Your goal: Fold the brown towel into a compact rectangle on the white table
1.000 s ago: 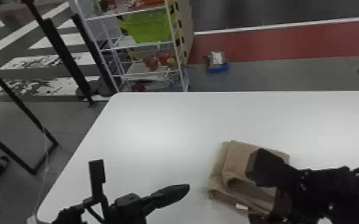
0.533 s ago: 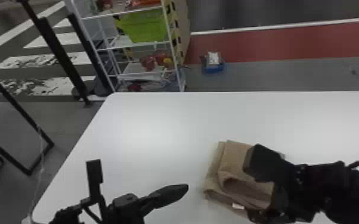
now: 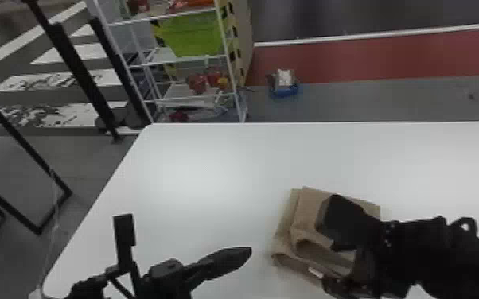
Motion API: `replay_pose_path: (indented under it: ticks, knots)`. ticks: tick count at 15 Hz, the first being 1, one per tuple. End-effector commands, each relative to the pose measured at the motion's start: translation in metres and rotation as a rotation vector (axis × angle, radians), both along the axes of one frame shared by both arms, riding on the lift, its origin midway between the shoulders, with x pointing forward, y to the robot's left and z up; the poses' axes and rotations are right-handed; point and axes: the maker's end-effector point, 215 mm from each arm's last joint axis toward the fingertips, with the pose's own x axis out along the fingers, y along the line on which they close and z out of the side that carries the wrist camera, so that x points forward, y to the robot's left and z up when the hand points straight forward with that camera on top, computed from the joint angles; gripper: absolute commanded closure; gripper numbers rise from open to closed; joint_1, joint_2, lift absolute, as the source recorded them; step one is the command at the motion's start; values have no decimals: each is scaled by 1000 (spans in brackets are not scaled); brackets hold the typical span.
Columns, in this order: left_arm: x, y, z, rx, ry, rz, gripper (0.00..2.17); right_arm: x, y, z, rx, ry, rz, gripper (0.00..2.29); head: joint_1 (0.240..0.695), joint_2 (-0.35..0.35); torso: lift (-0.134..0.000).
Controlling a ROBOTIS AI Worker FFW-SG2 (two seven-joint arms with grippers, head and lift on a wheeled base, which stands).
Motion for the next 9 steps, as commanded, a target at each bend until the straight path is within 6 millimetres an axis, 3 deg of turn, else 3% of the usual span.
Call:
replay_pose_path:
  ticks: [1,3,7,9]
  knots:
    - [-1,0,-1,-1,2,1,1362,0,-2,-3,-2,18,-18,596,695,273,-123]
    - [-4,1,-1,-2,5,0,1362,0,-5,-6,-7,27,-31,707,695,273,-123]
    - [-9,-2,4,0,-2,-6,1362,-3,-6,-4,7,39,-52,1403,695,267,-123]
    - [-12,-1,5,4,-1,-5,1362,0,-9,5,22,21,-63,1575,695,266,-123]
